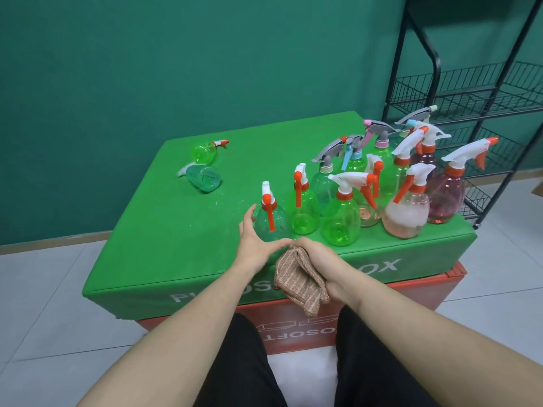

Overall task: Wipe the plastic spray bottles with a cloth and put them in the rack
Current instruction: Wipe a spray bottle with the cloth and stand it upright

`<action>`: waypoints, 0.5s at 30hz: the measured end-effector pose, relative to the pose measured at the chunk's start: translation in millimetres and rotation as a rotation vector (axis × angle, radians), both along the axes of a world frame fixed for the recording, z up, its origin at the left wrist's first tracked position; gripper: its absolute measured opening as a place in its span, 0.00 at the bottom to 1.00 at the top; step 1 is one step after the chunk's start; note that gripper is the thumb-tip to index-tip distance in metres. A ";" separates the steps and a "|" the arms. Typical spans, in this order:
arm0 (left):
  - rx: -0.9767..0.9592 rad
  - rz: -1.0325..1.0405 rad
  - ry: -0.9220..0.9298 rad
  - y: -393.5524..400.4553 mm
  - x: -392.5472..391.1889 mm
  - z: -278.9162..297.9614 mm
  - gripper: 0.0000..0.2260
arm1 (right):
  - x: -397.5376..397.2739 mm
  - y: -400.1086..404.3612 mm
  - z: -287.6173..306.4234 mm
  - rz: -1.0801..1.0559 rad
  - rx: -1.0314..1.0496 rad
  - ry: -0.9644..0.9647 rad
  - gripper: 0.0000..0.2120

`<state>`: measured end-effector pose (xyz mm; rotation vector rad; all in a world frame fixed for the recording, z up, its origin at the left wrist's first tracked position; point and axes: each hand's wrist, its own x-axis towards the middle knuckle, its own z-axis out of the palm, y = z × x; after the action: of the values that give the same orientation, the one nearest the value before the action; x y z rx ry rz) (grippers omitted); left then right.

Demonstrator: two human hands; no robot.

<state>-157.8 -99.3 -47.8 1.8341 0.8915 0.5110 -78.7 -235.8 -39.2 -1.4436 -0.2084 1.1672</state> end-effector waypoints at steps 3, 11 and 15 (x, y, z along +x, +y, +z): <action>-0.009 -0.009 0.000 2.6 -13.1 0.2 0.52 | -9.8 -1.0 -1.1 0.023 -0.008 0.007 0.10; 0.026 0.006 0.017 22.9 -62.5 4.2 0.31 | -47.3 23.7 7.1 0.082 0.008 0.026 0.12; 0.058 0.020 0.030 46.8 -86.1 4.6 0.22 | -65.3 56.5 12.2 0.095 0.037 0.012 0.10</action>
<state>-244.0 -52.5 -43.2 1.8913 0.9245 0.5283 -144.0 -179.3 -27.0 -1.4071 -0.2919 1.2427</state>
